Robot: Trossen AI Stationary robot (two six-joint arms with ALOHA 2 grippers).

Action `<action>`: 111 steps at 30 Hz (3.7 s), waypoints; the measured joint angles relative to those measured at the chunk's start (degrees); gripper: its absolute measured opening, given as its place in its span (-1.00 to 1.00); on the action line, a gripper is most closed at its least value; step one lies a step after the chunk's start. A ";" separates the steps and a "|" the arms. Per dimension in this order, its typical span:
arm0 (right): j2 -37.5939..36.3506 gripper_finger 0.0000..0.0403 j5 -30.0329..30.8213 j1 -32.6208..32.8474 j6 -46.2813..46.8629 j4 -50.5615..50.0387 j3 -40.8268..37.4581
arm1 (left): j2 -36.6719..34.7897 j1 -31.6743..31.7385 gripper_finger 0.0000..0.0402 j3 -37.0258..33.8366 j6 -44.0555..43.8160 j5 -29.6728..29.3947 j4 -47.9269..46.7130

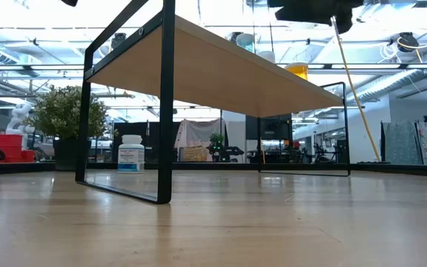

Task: Pick and place medicine bottles onto shelf by color
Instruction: Adjust the blue pill bottles on the shelf

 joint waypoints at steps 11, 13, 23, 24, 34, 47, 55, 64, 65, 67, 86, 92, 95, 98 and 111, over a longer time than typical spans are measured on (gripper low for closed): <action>2.44 -0.24 -5.20 -3.60 4.41 -5.92 0.02 | 0.00 16.87 0.28 0.00 8.67 17.70 8.80; 2.50 -0.24 -7.86 -5.08 3.96 -5.85 0.02 | 0.00 21.57 0.28 0.00 9.33 21.41 9.36; -0.99 -0.24 -15.14 -6.19 3.16 -8.95 0.02 | 4.81 40.21 0.04 0.02 13.13 38.83 12.47; -1.91 -0.24 -15.14 -5.95 2.88 -9.36 0.02 | 5.97 41.70 -0.02 0.07 13.68 38.84 13.30; -10.87 -0.24 -14.94 -5.46 1.50 -18.13 0.02 | 17.34 50.22 -0.47 0.08 14.92 38.85 19.53; -10.49 -0.24 -14.96 -5.46 -0.07 -18.65 0.02 | 28.53 50.15 -0.49 10.46 13.37 38.89 8.66; -10.48 -0.24 -14.96 -5.46 -0.12 -18.79 0.02 | 28.76 50.15 -0.49 10.95 14.08 39.29 8.90; -10.48 -0.24 -14.96 -5.46 -0.20 -18.87 0.02 | 28.59 48.07 -0.49 10.95 15.84 41.03 10.95; -10.48 -0.24 -14.96 -5.46 -0.20 -18.88 0.02 | 28.59 47.80 -0.49 10.95 16.28 41.00 10.95; -10.48 -0.24 -14.96 -5.46 -0.20 -18.88 0.02 | 28.60 47.38 -0.49 10.97 16.66 41.00 10.97; -10.48 -0.24 -14.96 -5.44 -0.03 -19.12 0.02 | 26.00 46.06 -0.49 11.37 17.47 42.80 4.97; -9.29 -0.25 -15.04 -5.72 3.21 -19.47 0.00 | 20.10 45.72 -0.49 12.95 16.45 42.41 -3.21; -7.00 -0.32 -16.88 -6.21 3.52 -18.69 -0.07 | 16.94 45.29 -0.49 12.96 16.16 42.39 -6.37; -3.93 -0.46 -19.44 -7.05 3.55 -15.90 -0.04 | 13.77 44.91 -0.49 13.03 15.52 42.38 -7.76; 3.66 -0.91 -25.56 -12.31 2.75 -8.26 -0.04 | 8.87 43.87 -0.49 12.96 13.57 41.31 -11.44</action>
